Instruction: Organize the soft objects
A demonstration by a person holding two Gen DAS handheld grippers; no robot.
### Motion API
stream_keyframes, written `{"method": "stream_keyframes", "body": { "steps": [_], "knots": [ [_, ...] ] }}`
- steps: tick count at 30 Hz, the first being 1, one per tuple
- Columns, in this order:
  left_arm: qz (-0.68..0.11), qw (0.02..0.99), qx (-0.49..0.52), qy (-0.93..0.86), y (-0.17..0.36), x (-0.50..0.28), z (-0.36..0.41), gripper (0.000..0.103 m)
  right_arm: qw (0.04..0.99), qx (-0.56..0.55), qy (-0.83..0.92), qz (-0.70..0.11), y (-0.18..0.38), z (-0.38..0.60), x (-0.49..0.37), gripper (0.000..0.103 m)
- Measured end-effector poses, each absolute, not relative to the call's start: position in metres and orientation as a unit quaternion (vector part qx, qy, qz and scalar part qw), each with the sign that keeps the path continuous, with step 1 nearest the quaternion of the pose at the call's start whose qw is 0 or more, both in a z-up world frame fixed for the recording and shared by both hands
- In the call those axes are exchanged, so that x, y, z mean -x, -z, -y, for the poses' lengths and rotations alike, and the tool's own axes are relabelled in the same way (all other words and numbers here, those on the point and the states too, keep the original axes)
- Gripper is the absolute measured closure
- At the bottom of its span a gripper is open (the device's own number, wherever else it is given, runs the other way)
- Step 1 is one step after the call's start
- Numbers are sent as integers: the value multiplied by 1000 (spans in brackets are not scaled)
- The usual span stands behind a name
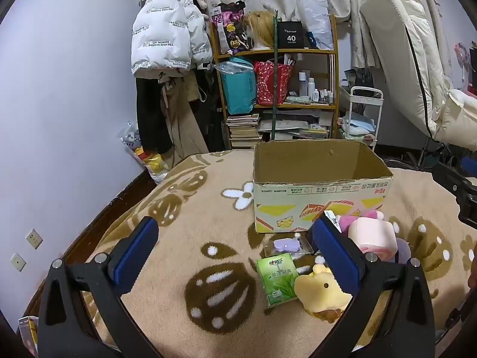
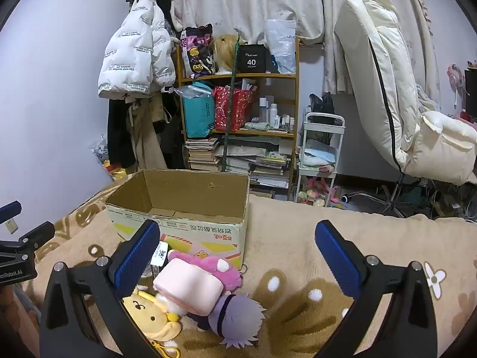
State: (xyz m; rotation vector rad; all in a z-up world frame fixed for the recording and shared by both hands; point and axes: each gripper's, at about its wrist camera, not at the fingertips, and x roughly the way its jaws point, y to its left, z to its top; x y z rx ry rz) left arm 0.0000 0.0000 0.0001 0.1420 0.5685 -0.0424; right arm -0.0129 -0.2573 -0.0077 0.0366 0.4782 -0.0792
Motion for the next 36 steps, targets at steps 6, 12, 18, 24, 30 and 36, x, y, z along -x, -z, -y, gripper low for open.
{"method": "stream_keyframes", "body": {
  "steps": [6,12,18,24,30,36],
  "knots": [
    [-286,956,-68,21,-1,-4,0,1,971,-14,40,-236,8,257,13,0],
    [-279,957,-69,23,-1,2,-4,1,970,-14,41,-238,8,257,12,0],
    [-278,958,-71,23,0,2,-2,1,971,-13,40,-237,8,258,12,0],
    [-278,958,-71,23,0,2,-3,1,970,-14,40,-238,8,258,12,0],
    [-279,957,-71,23,-1,2,-3,1,970,-14,40,-238,8,258,12,0],
    [-279,957,-71,23,-1,2,-3,1,970,-14,40,-238,9,258,12,0]
  ]
}}
